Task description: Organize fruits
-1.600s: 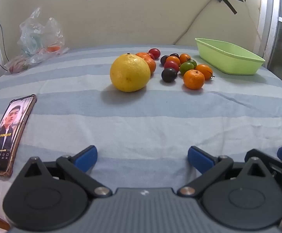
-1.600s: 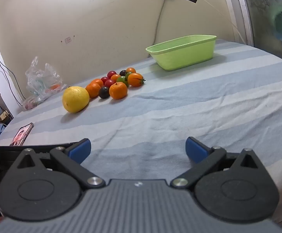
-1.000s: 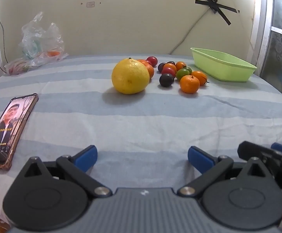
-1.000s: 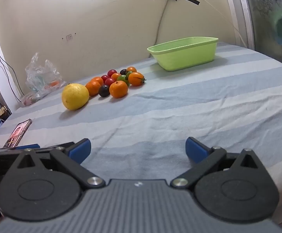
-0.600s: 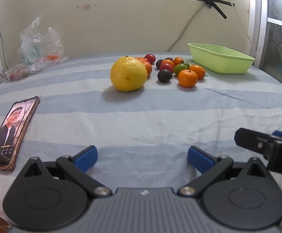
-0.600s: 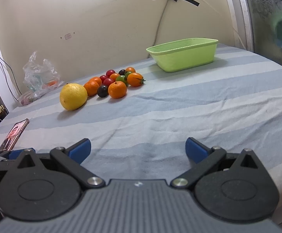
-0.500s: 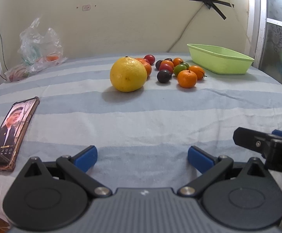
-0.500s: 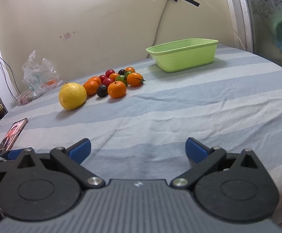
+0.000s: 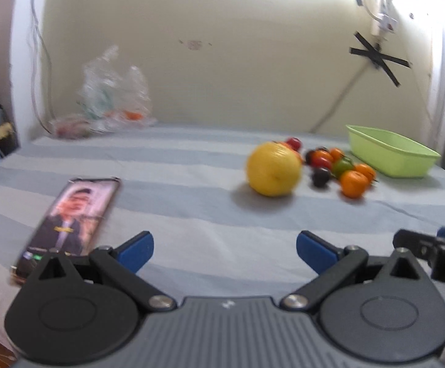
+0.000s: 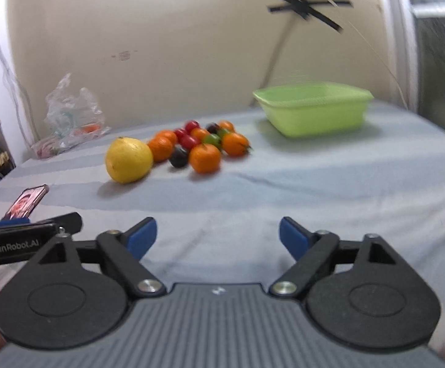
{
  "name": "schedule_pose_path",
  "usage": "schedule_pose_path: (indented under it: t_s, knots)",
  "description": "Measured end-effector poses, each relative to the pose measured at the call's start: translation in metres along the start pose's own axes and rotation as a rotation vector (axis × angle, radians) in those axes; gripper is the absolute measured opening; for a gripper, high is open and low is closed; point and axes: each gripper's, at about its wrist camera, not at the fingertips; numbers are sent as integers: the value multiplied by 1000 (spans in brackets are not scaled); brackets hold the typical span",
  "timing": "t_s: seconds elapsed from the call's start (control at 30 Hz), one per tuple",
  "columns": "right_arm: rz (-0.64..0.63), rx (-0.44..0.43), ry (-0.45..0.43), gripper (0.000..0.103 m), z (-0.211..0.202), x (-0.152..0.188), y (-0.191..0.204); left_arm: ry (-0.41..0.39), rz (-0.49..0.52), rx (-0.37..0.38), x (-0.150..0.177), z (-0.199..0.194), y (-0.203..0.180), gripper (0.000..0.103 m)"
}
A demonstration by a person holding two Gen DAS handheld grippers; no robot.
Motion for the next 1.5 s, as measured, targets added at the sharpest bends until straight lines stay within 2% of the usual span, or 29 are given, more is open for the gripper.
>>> schedule_pose_path:
  t_s: [0.1, 0.27, 0.43, 0.67, 0.7, 0.8, 0.9, 1.0, 1.1, 1.2, 1.33, 1.37, 1.43, 1.5]
  knots:
    - [-63, -40, 12, 77, 17, -9, 16, -15, -31, -22, 1, -1, 13, 103]
    - [-198, -99, -20, 76, 46, -29, 50, -54, -128, -23, 2, -9, 44, 103]
    - [-281, -146, 0, 76, 85, -43, 78, -76, -216, -28, 2, -11, 67, 103]
    - [-333, -146, 48, 76, 122, -44, 101, -87, -208, -3, 2, -14, 66, 103]
    - [-348, -144, 59, 70, 124, -42, 104, -93, -203, 3, 2, -15, 66, 103]
    - [-382, -133, 75, 67, 128, -36, 109, -102, -194, 27, -4, -15, 64, 103]
    - [-326, -153, 99, 67, 120, -40, 99, -90, -185, 110, -13, -10, 63, 103]
    - [-273, -193, 121, 66, 100, -38, 82, -69, -164, 236, -23, -4, 54, 103]
    - [-278, -186, 94, 66, 67, -32, 60, -57, -118, 388, -33, 2, 37, 103]
    - [-270, -118, 34, 66, 31, -28, 26, -53, -65, 514, -43, 6, 11, 103]
    - [-281, 68, -44, 65, 7, -26, -10, -34, 21, 649, -65, 20, -40, 103]
    - [-266, 85, -39, 64, 5, -27, -19, -27, 47, 679, -69, 24, -53, 103]
    - [-209, 64, -38, 64, 1, -28, -34, -29, 119, 739, -74, 27, -84, 101]
    - [-192, 52, -44, 64, 1, -29, -36, -34, 187, 745, -77, 31, -111, 99]
Point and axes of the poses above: each gripper's, at about its wrist camera, not at the fingertips, and z roughly the way its jaws point, y to its left, x to its underside, and after that the axes turned 9 degrees about z, right-handed
